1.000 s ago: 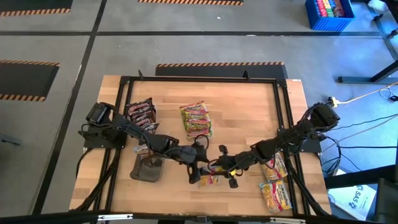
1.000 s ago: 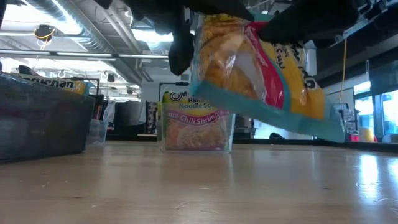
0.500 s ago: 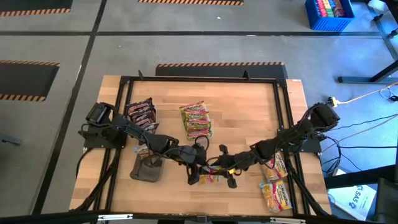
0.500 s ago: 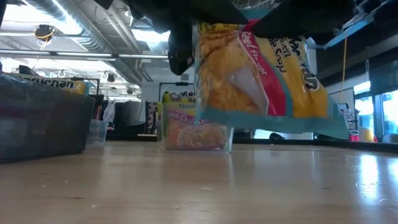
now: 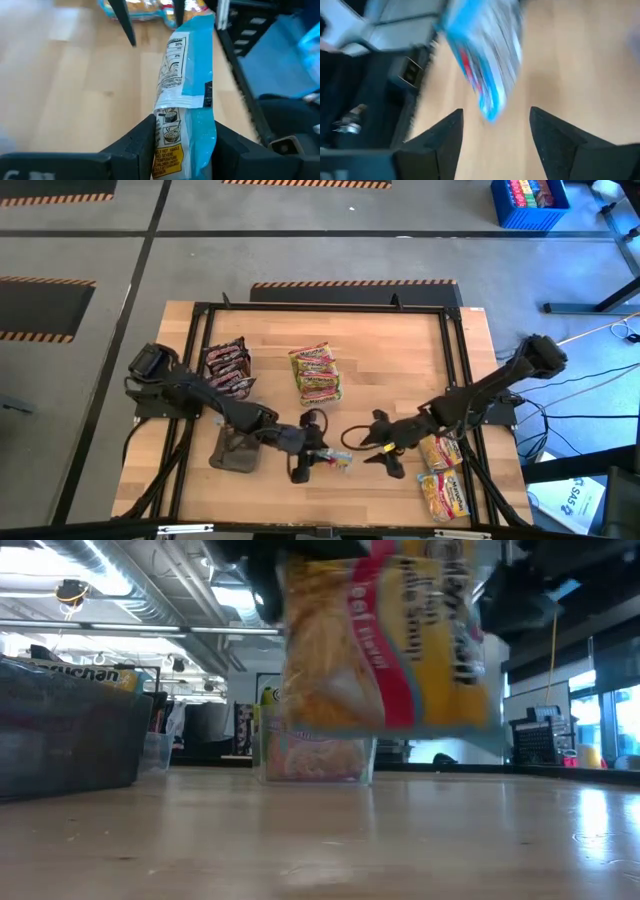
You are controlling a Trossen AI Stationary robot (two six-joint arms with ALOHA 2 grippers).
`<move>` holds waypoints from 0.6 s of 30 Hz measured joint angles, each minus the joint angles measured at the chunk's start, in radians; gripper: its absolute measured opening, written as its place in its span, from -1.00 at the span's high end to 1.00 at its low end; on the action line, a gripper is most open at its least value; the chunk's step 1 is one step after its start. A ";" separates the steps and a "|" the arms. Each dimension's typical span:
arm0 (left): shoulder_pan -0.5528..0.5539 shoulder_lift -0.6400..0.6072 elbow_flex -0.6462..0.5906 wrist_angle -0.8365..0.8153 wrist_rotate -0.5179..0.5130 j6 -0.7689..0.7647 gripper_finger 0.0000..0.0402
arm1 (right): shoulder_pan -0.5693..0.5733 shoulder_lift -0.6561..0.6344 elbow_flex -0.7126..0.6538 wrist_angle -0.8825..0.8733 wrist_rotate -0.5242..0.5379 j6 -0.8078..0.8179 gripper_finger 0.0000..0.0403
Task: Sort Maruchan noodles
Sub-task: Put the blue noodle pack into the black bin
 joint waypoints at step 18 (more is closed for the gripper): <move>-0.172 -0.156 0.002 -0.006 -0.471 0.190 0.33 | 0.133 0.033 -0.386 0.738 0.489 -0.107 -0.13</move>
